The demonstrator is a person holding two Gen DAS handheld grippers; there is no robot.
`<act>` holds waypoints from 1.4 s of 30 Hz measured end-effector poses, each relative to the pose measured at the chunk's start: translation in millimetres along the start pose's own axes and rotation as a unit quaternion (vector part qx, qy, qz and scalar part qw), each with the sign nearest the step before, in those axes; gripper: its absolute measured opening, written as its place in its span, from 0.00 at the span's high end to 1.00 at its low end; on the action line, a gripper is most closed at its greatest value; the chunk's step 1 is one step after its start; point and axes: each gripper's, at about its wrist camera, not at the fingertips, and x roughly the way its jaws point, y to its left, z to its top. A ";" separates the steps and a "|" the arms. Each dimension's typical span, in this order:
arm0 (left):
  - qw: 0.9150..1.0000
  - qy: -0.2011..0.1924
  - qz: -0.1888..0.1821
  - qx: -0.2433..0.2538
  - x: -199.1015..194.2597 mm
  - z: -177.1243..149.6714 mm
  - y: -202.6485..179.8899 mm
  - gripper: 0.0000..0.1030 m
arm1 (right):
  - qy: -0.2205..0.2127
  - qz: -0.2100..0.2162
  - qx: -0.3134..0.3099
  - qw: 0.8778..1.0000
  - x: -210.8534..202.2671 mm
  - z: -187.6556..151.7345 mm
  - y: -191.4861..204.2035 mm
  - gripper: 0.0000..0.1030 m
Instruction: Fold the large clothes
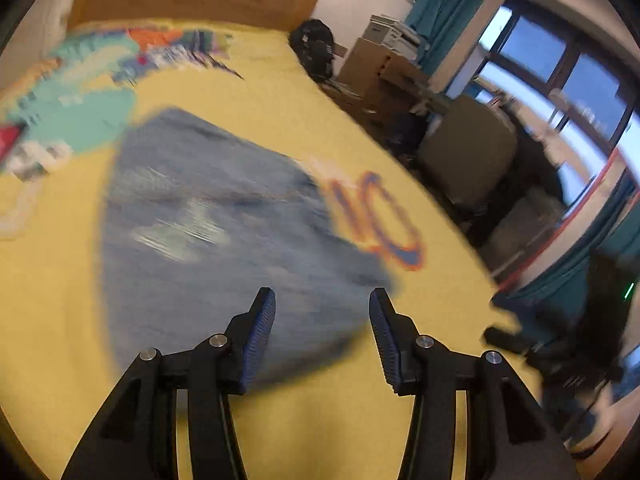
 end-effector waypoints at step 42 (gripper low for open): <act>0.995 0.028 0.060 -0.074 8.0 -0.8 116.9 0.30 | 0.088 0.044 0.025 0.995 161.3 80.7 18.3 0.20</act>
